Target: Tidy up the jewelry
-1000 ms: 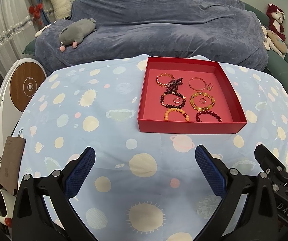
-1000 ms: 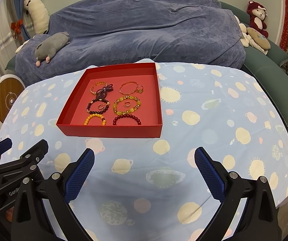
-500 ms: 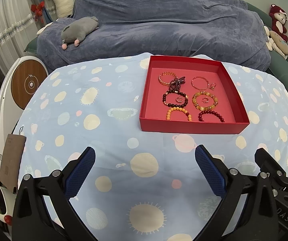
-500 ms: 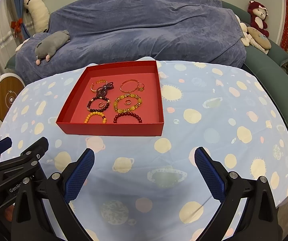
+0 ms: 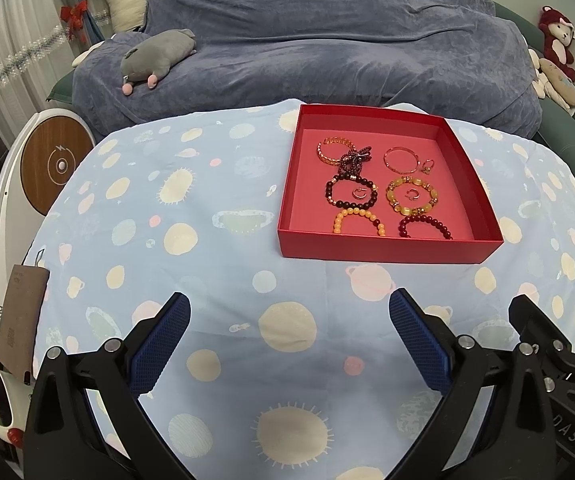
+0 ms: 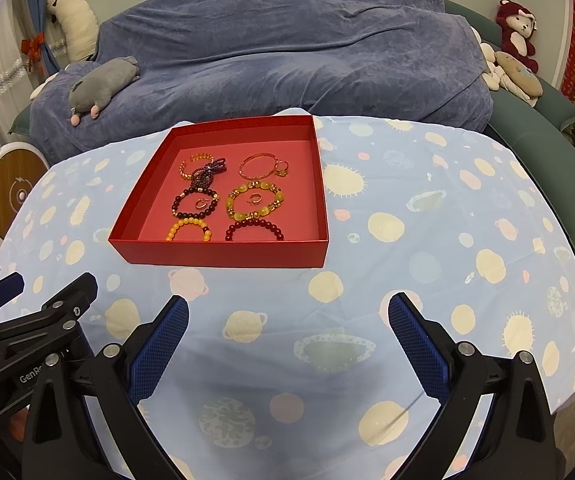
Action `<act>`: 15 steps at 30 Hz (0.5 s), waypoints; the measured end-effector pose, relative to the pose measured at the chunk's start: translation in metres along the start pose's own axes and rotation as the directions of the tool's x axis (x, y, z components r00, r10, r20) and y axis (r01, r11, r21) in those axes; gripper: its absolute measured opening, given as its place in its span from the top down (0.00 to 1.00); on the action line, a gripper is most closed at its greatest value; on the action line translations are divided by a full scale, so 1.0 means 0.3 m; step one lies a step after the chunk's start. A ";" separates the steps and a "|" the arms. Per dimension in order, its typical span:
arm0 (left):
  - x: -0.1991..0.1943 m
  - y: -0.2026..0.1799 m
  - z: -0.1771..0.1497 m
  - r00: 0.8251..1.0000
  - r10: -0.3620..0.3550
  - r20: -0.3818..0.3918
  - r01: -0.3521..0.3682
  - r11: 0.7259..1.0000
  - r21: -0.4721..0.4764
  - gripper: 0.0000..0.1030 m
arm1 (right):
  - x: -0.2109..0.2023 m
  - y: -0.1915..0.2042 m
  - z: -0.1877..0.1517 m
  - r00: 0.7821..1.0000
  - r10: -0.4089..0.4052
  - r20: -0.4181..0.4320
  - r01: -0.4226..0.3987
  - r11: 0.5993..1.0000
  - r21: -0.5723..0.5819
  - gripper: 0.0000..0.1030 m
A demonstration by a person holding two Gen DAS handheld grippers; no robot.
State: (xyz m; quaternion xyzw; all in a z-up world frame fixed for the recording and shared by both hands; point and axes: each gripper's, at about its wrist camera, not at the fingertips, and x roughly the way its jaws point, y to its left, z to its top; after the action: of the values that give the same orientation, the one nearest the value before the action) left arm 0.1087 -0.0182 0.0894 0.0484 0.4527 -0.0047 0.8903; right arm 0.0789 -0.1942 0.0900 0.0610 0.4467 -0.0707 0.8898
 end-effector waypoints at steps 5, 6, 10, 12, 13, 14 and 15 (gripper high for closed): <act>0.035 -0.004 -0.004 1.000 0.001 -0.020 -0.001 1.000 -0.001 0.08 | 0.039 0.001 -0.002 1.000 -0.002 -0.022 0.002 1.000 -0.002 0.06; 0.043 -0.005 -0.003 1.000 0.002 -0.024 -0.002 1.000 -0.001 0.08 | 0.048 0.001 -0.002 1.000 -0.002 -0.026 0.002 1.000 -0.003 0.06; 0.071 -0.005 0.000 0.999 0.004 -0.037 -0.004 1.000 -0.001 0.08 | 0.076 0.003 0.001 0.999 -0.002 -0.040 0.002 1.000 -0.002 0.06; 0.081 -0.006 0.004 0.999 0.006 -0.042 -0.006 1.000 -0.001 0.08 | 0.088 0.005 0.006 0.999 -0.002 -0.044 0.002 1.000 -0.002 0.06; 0.085 -0.007 0.007 0.999 0.007 -0.043 -0.007 1.000 -0.002 0.08 | 0.092 0.007 0.008 0.999 -0.002 -0.044 0.002 1.000 -0.003 0.06; 0.088 -0.007 0.009 0.999 0.007 -0.042 -0.007 1.000 -0.002 0.08 | 0.097 0.009 0.014 0.999 -0.001 -0.046 0.001 1.000 -0.003 0.06; 0.092 -0.007 0.011 0.999 0.006 -0.042 -0.006 1.000 -0.003 0.08 | 0.100 0.009 0.016 0.999 -0.001 -0.046 0.001 1.000 -0.002 0.06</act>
State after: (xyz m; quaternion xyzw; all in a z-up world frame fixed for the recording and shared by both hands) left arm 0.1275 -0.0195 0.0691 0.0485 0.4714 -0.0003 0.8806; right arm 0.1010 -0.1947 0.0688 0.0614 0.4673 -0.0691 0.8792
